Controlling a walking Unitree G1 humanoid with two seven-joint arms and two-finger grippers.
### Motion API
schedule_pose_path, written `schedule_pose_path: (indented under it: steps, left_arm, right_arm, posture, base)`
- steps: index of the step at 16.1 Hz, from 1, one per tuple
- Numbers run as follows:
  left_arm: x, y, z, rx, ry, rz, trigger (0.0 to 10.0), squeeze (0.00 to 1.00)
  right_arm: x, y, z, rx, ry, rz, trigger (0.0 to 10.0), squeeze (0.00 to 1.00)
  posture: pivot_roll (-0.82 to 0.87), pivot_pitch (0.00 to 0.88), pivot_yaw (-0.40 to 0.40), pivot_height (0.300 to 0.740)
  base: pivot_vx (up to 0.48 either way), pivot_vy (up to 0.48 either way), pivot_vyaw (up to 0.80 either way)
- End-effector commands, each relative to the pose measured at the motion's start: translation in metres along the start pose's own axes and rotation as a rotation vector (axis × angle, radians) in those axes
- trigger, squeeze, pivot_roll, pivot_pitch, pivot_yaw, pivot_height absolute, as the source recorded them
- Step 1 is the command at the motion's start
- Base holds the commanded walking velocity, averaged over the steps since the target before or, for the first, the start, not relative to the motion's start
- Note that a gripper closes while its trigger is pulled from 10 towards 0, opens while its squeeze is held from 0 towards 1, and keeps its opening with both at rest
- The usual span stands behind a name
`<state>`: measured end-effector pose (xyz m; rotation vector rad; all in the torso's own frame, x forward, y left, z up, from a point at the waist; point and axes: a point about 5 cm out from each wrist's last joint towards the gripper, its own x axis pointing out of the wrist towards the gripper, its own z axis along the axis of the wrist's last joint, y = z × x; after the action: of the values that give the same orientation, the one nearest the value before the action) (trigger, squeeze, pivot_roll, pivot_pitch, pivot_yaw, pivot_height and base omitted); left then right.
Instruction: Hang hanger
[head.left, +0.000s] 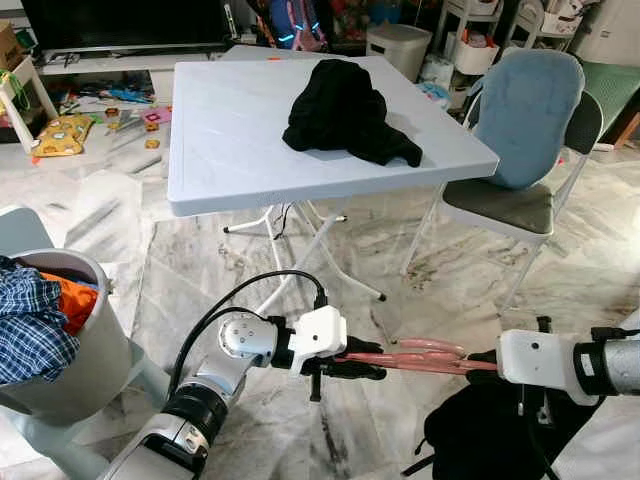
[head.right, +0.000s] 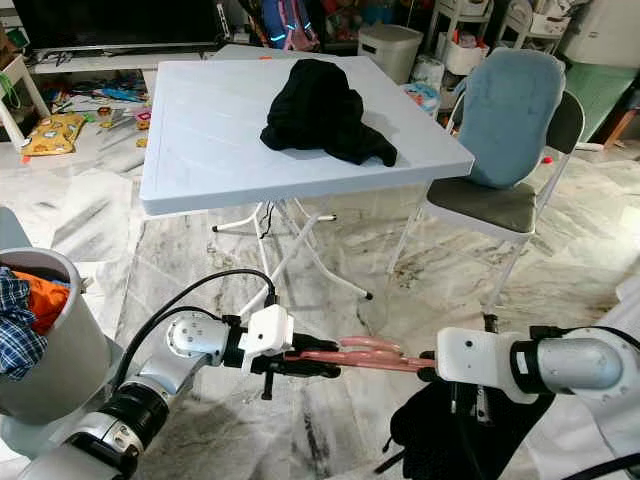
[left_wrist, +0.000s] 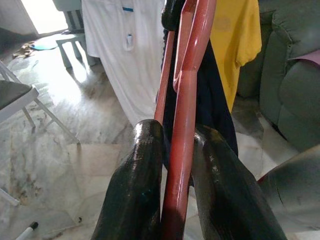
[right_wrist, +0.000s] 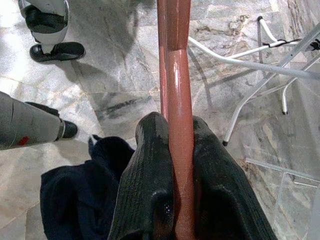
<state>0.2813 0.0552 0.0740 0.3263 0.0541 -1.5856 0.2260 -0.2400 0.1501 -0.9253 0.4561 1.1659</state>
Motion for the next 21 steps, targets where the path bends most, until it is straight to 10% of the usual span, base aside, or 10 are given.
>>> schedule_pose_path:
  steps: [1, 8, 9, 21]
  left_arm:
    - [0.005, 0.001, 0.004, 0.015, 0.004, -0.031, 0.0, 0.0]
    - [0.006, 0.007, 0.005, -0.01, -0.02, 0.04, 0.0, 0.0]
    - [0.006, 0.009, 0.005, -0.02, -0.026, 0.062, 0.0, 0.0]
    - [-0.016, 0.03, -0.006, -0.17, -0.045, 0.41, 0.0, 0.0]
  right_arm:
    - [-0.002, -0.007, 0.008, -0.036, -0.019, -0.022, 10.0, 0.0]
    - [0.003, -0.013, 0.01, -0.041, -0.043, -0.062, 10.0, 0.08]
    - [0.004, -0.016, 0.01, -0.034, -0.048, -0.075, 10.0, 1.0]
    - [0.012, -0.075, 0.004, -0.158, 0.025, -0.478, 10.0, 1.0]
  posture:
    - [-0.02, 0.0, -0.077, 0.74]
    - [-0.02, 0.0, -0.078, 0.74]
    - [-0.01, 0.0, -0.08, 0.74]
    - [0.02, 0.0, -0.102, 0.74]
  base:
    - [0.0, 0.0, 0.0]
    - [0.0, 0.0, 0.0]
    - [0.0, 0.0, 0.0]
    - [0.0, 0.0, 0.0]
